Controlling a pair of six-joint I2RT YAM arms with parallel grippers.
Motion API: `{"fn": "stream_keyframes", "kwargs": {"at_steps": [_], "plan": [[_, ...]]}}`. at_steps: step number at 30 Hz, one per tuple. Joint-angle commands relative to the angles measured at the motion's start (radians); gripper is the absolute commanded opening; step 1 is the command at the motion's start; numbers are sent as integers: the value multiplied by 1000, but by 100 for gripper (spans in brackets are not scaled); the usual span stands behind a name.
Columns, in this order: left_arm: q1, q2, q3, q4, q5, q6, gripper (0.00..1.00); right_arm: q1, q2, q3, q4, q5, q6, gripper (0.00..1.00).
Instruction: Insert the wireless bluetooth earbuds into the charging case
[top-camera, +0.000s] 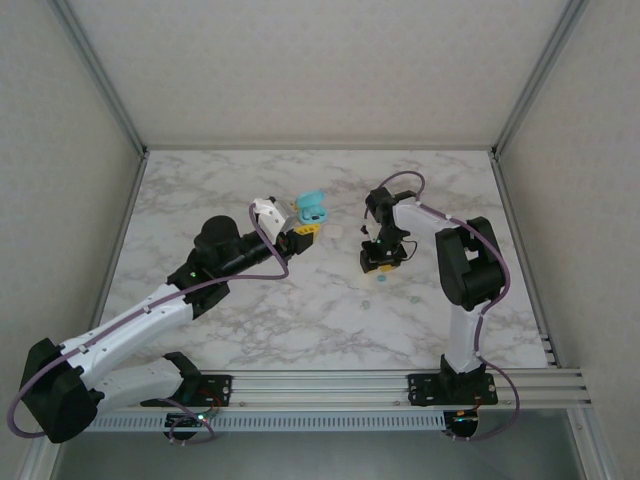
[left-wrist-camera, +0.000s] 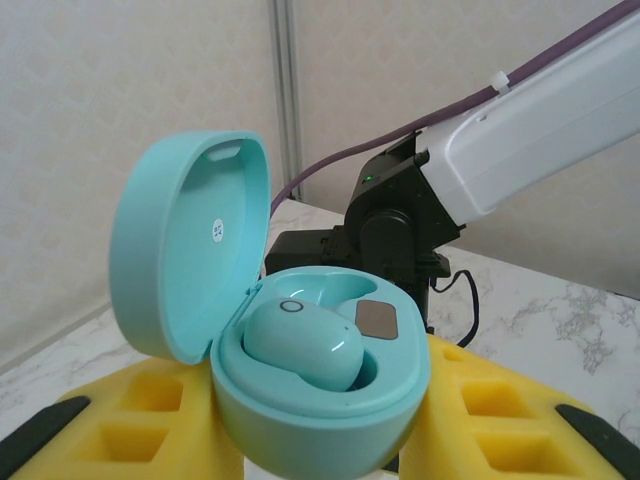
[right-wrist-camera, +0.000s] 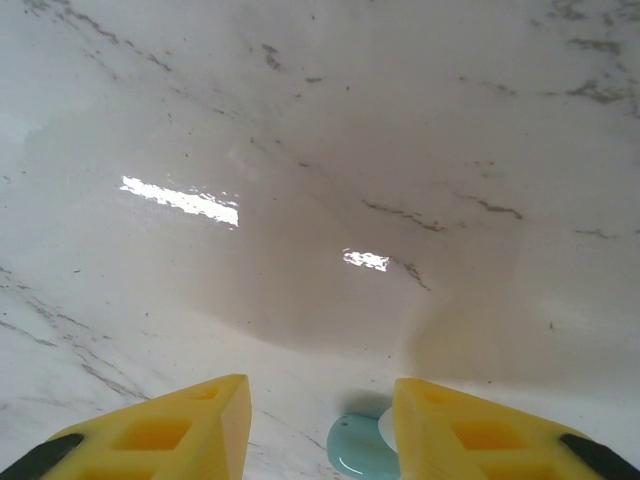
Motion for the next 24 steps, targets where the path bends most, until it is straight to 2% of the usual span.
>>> {"fn": "stream_keyframes", "kwargs": {"at_steps": [1,5,24], "plan": [[-10,-10,9,11,-8,-6,21,-4,1,-1,-28,-12,6,43],[-9,-9,13,9,-6,-4,21,-4,-19,-20,-41,38,22,43],[-10,-5,9,16,-1,-6,21,-4,-50,-40,-56,68,45,42]]}}
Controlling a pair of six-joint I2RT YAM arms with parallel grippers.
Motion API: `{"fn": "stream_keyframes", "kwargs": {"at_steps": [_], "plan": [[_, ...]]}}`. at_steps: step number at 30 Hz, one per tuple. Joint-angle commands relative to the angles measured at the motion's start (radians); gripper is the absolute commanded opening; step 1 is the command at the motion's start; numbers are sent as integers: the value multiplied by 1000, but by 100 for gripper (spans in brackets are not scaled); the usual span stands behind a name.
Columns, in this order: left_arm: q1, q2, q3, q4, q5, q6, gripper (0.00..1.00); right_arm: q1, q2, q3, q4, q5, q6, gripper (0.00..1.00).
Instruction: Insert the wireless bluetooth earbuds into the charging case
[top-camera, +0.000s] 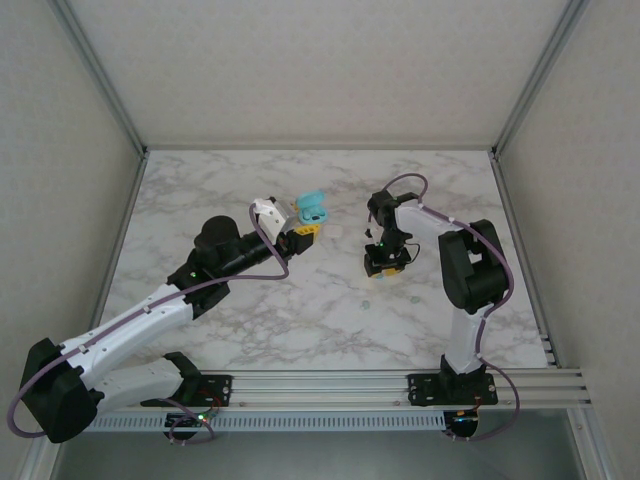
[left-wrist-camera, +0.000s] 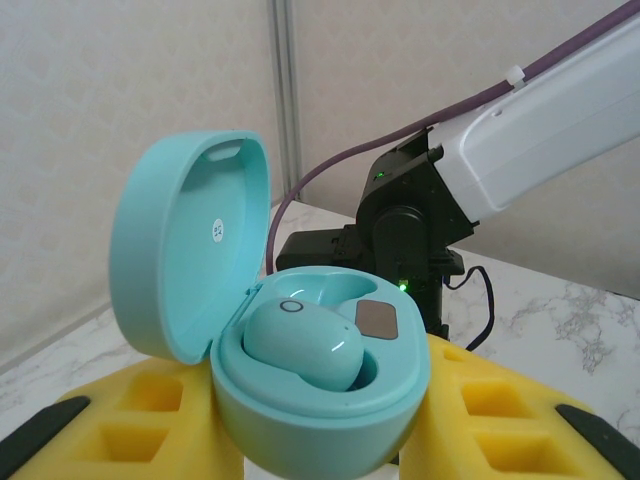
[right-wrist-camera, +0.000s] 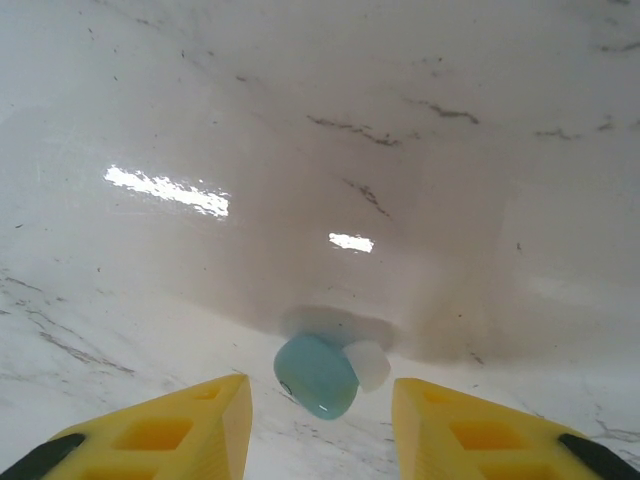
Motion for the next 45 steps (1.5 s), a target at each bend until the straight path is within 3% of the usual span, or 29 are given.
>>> {"fn": "stream_keyframes", "kwargs": {"at_steps": [1,6,13,22,45], "plan": [[-8,-5,9,14,-1,-6,21,-4,-13,-1,-27,26,6,42],[-8,-12,6,11,-7,-5,21,-3,-31,23,-20,41,4,43],[-9,-18,9,3,-9,-5,21,2,0,74,-26,-19,-110,45],[-11,-23,17,-11,-9,-5,21,2,64,90,-25,-109,-105,44],[-14,-18,11,-2,-9,-2,21,2,-2,13,-57,-35,-68,44]]}}
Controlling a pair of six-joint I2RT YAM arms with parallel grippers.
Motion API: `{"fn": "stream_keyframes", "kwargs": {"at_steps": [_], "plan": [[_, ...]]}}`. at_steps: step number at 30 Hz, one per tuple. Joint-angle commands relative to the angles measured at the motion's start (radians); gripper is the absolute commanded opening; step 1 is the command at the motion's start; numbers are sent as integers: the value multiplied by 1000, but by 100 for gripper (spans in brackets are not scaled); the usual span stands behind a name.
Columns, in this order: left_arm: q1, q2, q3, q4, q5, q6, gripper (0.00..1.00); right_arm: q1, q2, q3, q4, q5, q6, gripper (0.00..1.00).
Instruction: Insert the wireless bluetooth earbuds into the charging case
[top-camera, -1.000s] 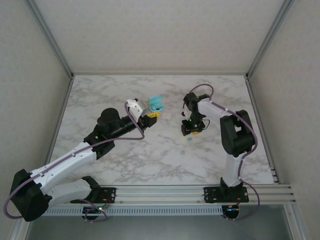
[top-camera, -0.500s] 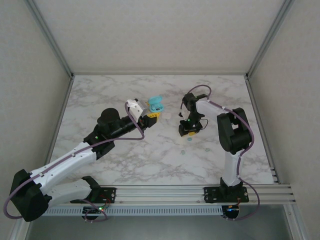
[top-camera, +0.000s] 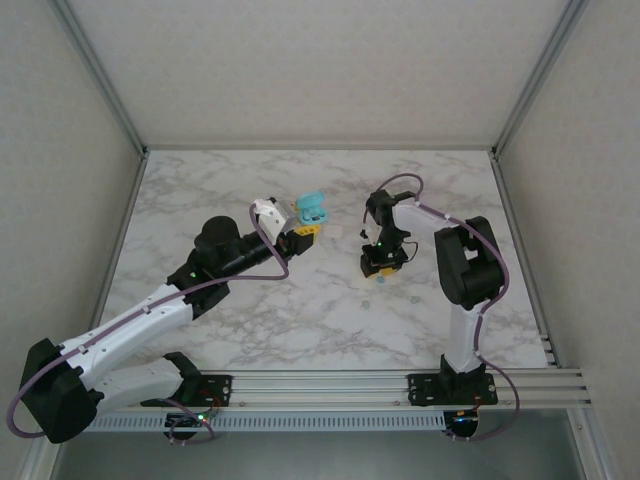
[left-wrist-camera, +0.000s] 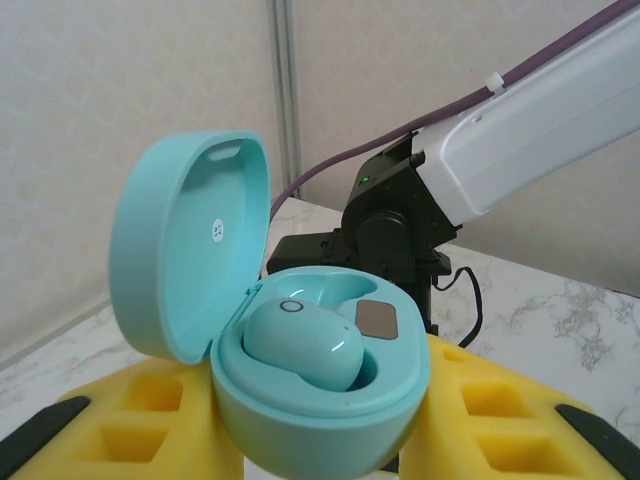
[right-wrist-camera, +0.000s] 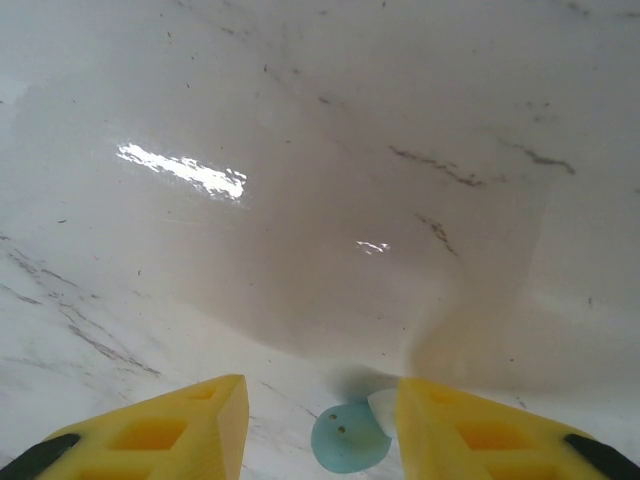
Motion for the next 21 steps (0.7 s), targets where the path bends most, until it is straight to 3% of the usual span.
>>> {"fn": "stream_keyframes", "kwargs": {"at_steps": [1,14,21], "plan": [[-12,-17,9,7,-7,-2,21,1,-47,-16,-51,22,18,44],[-13,-15,9,12,-6,-3,21,3,-42,3,-39,50,26,41],[-13,-19,8,12,-11,-5,21,18,-5,63,-20,-22,-31,44]]}}
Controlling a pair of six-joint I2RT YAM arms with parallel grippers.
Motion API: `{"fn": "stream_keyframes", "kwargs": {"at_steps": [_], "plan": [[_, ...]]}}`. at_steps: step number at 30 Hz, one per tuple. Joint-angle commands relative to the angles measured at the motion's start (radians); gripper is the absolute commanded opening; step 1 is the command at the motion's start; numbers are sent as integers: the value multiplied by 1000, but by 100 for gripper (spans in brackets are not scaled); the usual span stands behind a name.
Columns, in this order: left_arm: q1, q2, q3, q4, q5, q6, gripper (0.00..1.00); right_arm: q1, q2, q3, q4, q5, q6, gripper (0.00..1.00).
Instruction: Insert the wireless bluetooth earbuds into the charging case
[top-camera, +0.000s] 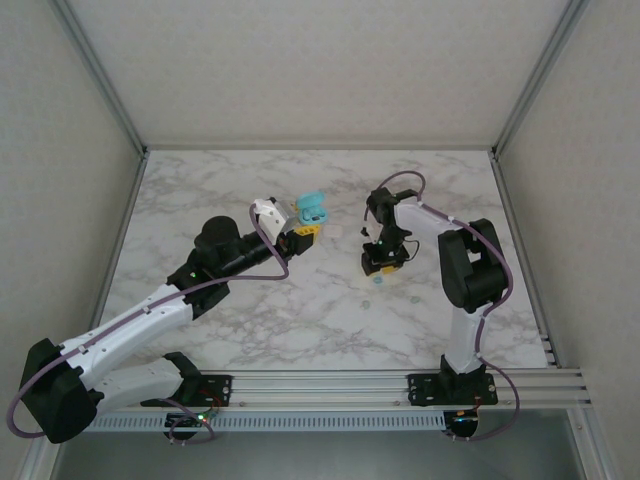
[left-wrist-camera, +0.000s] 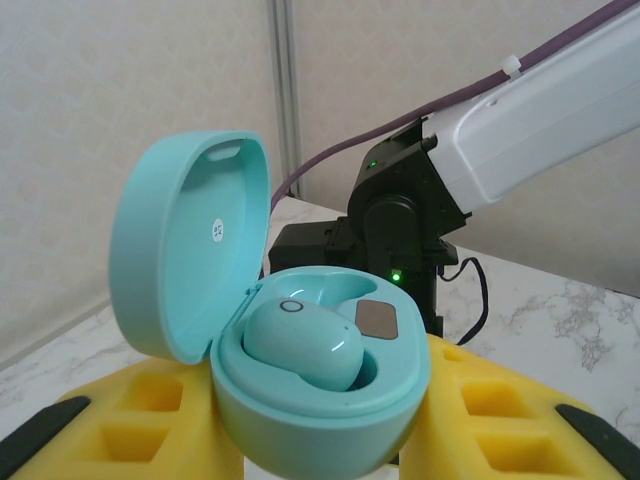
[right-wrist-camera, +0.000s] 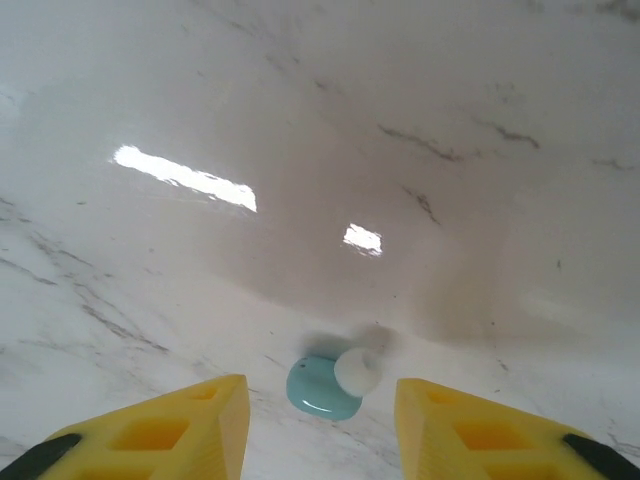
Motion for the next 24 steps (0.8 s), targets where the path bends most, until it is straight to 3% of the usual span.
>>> {"fn": "stream_keyframes", "kwargs": {"at_steps": [1,8,24], "plan": [[-13,-20,9,9,-10,-4,21,15,32,51,-2,-43,-40,44],[-13,-30,7,-3,-14,0,21,15,89,58,12,-87,-27,44],[-14,-27,8,1,-9,-2,21,10,-3,-47,-9,-4,13,44]]}}
